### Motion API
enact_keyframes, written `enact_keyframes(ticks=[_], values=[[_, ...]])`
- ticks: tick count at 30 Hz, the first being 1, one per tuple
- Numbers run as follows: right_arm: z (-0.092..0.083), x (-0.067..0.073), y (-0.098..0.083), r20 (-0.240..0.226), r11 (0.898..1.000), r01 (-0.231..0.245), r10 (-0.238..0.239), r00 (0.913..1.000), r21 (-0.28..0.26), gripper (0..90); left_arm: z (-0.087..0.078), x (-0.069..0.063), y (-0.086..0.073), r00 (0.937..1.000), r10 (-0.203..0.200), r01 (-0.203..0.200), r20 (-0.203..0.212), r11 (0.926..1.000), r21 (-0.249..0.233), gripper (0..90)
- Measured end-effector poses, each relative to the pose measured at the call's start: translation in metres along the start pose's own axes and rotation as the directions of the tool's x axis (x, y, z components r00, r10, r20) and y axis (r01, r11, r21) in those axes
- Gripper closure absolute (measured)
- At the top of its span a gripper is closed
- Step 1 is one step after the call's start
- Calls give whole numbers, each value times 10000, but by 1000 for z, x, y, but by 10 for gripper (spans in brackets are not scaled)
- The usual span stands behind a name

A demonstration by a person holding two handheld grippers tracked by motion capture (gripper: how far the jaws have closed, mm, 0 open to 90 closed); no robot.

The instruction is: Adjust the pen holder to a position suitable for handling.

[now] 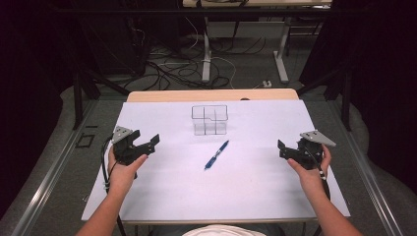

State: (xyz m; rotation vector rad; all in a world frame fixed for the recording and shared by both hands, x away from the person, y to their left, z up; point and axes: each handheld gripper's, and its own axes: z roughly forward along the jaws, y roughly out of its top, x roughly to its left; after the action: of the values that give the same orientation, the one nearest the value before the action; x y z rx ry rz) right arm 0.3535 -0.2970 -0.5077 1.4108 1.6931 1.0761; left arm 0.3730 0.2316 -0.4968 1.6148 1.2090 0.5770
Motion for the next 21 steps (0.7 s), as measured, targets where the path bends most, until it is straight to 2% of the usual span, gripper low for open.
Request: enact_keyframes(ticks=[6,10,12,16,19,21], values=[[0,0,-1,40,9999,-9,9,10000,106,68,9,-8,11,9999,-17,15,-116,9999,-158,299],[-1,0,-1,28,9998,5,-6,10000,180,72,17,-14,20,9998,-212,211,-46,9995,-222,357],[-1,1,-1,16,9998,14,-14,10000,205,77,21,-16,25,9999,-105,103,-85,9997,-232,370],[0,1,-1,9,9999,-6,6,10000,167,83,32,-23,36,9999,2,-2,128,10000,-37,400],[-1,2,-1,-10,9998,-9,9,10000,182,87,40,-28,46,9997,193,-196,127,9996,213,400],[-1,1,-1,-15,9999,22,-22,10000,170,88,45,-32,52,9997,185,-190,138,9992,346,421]])
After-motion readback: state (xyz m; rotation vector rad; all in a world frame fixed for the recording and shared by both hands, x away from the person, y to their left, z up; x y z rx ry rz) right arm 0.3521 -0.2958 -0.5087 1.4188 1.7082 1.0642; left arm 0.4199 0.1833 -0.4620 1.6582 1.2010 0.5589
